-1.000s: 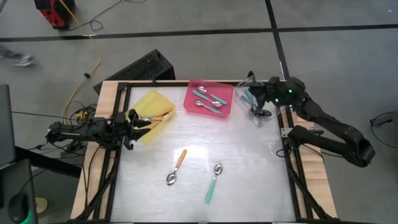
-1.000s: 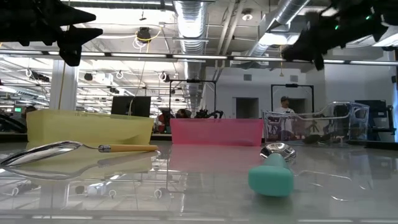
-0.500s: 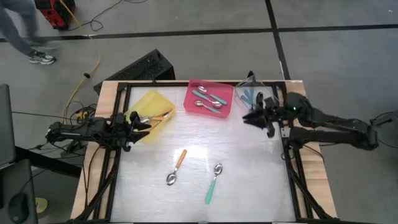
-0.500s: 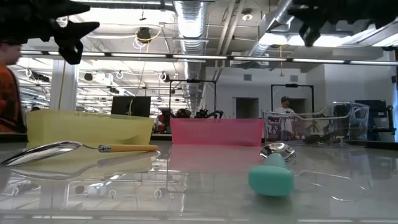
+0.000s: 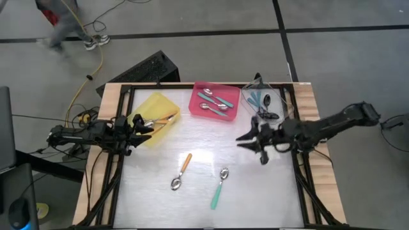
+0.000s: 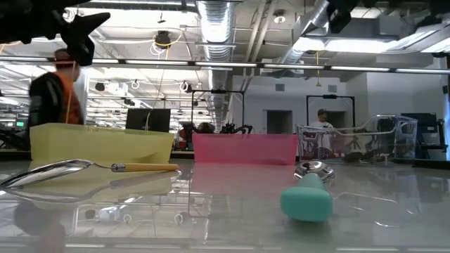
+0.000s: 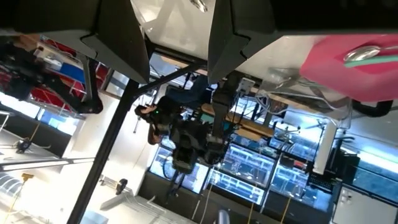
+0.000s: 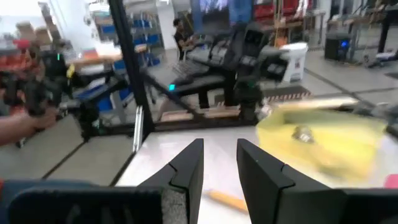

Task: Sort silverware by color (type)
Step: Put the green spoon into the red bin

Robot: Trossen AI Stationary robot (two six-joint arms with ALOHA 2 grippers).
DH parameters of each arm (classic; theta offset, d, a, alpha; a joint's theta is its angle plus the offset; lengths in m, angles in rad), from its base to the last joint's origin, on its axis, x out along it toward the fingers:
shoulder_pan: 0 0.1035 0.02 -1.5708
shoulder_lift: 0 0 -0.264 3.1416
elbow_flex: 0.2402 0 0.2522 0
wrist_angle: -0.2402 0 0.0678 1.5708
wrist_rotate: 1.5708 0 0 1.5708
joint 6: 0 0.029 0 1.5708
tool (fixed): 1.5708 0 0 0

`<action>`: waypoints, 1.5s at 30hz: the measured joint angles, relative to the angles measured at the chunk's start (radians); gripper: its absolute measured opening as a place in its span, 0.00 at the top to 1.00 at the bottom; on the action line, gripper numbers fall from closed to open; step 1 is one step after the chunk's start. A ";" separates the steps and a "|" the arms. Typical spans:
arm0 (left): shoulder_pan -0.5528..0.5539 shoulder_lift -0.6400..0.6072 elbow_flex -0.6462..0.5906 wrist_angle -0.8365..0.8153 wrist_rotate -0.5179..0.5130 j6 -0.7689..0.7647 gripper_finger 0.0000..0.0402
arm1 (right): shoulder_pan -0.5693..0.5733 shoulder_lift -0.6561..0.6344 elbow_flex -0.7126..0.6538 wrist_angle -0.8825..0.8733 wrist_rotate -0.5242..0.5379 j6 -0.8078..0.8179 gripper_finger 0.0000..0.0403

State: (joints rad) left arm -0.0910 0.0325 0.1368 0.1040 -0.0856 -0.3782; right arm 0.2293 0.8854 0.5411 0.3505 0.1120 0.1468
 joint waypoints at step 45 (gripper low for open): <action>0.000 0.000 0.000 0.000 -0.084 0.077 0.63 | 0.121 0.673 0.000 0.807 0.100 0.010 0.69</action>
State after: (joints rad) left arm -0.0910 0.0326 0.1368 0.1036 -0.1696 -0.3012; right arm 0.3508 1.5589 0.5411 1.1570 0.2119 0.1569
